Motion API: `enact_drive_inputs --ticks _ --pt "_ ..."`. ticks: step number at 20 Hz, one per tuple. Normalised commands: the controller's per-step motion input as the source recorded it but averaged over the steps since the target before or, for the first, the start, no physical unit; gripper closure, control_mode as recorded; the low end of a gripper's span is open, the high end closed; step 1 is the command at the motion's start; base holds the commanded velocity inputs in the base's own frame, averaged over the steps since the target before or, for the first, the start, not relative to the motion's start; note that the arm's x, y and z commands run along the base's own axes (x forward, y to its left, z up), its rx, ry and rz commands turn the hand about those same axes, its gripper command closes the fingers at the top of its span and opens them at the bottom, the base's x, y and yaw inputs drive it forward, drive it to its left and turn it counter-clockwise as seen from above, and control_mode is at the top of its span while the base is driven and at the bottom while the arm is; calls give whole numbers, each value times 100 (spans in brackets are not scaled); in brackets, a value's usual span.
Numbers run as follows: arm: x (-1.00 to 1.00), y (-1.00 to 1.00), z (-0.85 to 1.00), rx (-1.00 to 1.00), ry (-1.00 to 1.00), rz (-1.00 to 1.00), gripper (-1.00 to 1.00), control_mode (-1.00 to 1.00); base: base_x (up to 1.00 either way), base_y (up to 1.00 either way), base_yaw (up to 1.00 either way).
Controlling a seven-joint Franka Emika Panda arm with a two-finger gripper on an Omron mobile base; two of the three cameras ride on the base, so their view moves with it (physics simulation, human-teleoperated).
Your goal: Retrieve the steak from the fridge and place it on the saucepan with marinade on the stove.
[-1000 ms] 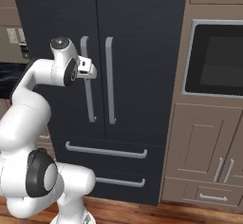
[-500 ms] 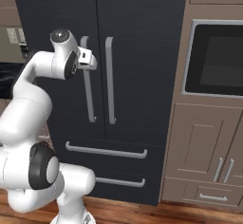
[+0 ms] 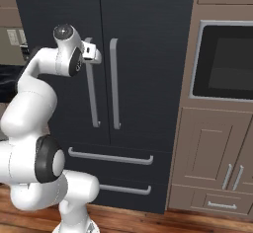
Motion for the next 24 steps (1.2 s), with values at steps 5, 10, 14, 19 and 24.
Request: enact_drive_inputs --ticks 5,10,14,19,24 --pt "40 7 0 0 -4 0 -100 -100 0 0 0" --pt "42 0 6 3 0 0 -100 -100 0 0 0" --pt "42 0 0 1 0 0 -100 -100 0 0 0" --pt "36 0 0 0 0 0 -100 -100 0 0 0" --pt "22 0 0 0 0 0 -100 -100 0 0 0"
